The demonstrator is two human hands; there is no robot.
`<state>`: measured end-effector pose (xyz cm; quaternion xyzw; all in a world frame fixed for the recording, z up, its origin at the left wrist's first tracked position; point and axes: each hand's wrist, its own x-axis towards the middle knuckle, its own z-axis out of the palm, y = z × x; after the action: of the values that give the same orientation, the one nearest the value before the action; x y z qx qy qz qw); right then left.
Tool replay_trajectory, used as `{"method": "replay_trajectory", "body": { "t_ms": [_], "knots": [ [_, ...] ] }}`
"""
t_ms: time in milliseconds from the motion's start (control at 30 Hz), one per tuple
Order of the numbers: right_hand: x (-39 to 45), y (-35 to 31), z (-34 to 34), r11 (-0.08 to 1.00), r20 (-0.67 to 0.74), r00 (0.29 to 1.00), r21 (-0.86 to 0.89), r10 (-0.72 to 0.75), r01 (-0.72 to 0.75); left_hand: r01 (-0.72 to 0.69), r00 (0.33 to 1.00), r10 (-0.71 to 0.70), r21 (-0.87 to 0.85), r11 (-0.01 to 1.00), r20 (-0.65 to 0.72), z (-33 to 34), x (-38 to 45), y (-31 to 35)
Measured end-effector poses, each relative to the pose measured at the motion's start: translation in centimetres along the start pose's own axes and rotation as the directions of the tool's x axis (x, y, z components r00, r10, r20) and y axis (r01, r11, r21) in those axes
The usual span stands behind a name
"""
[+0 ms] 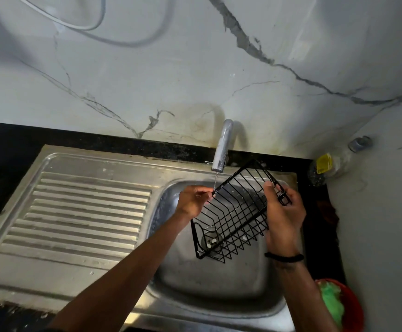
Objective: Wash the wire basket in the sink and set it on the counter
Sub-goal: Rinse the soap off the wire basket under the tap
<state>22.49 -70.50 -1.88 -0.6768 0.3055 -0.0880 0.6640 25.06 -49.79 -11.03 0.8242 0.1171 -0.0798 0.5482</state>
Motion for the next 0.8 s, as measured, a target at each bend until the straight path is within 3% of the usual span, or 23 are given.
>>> {"method": "replay_trajectory", "body": {
  "t_ms": [367,800],
  "knots": [
    [-1.3,-0.1,0.7,0.995,0.033,0.994,-0.001,-0.100,0.100,-0.082,0.996,0.081,-0.022,0.996,-0.046,-1.6,-0.1,1.6],
    [-4.9,1.7,-0.2,0.988,0.207,0.970,-0.059,-0.127,0.142,-0.144,0.989,0.143,-0.031,0.989,-0.026,-1.8,-0.2,5.8]
  ]
}}
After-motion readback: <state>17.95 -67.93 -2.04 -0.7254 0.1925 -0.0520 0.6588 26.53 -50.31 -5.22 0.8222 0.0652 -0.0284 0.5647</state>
